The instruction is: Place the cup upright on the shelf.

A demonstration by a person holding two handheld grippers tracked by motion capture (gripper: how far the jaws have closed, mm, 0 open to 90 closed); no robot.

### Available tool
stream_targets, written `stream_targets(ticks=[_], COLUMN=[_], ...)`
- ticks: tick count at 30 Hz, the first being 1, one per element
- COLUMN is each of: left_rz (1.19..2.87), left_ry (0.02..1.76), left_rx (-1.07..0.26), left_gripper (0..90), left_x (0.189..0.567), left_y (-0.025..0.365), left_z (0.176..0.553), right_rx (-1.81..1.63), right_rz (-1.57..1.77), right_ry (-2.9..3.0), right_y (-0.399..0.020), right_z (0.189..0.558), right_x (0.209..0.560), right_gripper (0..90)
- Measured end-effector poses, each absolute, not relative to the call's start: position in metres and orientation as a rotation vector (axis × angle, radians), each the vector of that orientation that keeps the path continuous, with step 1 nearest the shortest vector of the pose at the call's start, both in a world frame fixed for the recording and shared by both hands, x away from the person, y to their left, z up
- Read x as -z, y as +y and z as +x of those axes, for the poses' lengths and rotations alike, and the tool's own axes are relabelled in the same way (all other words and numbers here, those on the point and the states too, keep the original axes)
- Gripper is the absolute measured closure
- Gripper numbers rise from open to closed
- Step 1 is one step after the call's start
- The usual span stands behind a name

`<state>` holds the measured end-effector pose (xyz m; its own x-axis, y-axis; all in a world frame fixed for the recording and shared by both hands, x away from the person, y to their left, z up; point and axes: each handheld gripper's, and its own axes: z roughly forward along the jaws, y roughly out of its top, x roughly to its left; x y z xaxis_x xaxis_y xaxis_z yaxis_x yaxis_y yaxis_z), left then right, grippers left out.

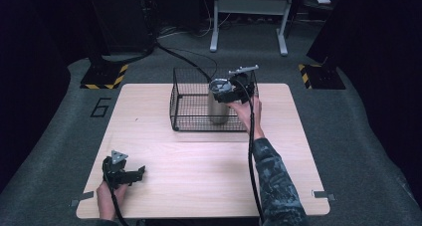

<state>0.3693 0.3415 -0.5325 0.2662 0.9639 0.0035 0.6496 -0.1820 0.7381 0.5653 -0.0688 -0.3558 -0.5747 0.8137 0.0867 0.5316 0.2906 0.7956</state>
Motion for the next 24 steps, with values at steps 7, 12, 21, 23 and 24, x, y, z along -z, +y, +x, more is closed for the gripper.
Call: stream_targets(ticks=[7,12,21,23,24], left_rz=[1.915,1.916,1.916,1.916,1.916], left_ry=[1.456,1.455,1.456,1.456,1.456], left_rx=[-0.645,-0.647,-0.645,-0.645,-0.646], left_gripper=[3.8,3.8,3.8,3.8,3.8], left_x=[0.532,0.532,0.532,0.532,0.532], left_y=[0.342,0.342,0.341,0.341,0.341], left_z=[0.369,0.369,0.369,0.369,0.369], right_rx=[-1.206,-1.205,-1.204,-1.208,-1.206], right_rz=[1.145,1.093,1.029,1.033,1.038], right_ry=[2.227,2.229,2.214,2.204,2.202], right_y=[-0.081,-0.091,-0.121,-0.128,-0.132], right_z=[0.530,0.496,0.445,0.437,0.433], right_x=[0.344,0.336,0.338,0.342,0.345], right_gripper=[0.0,0.0,0.0,0.0,0.0])
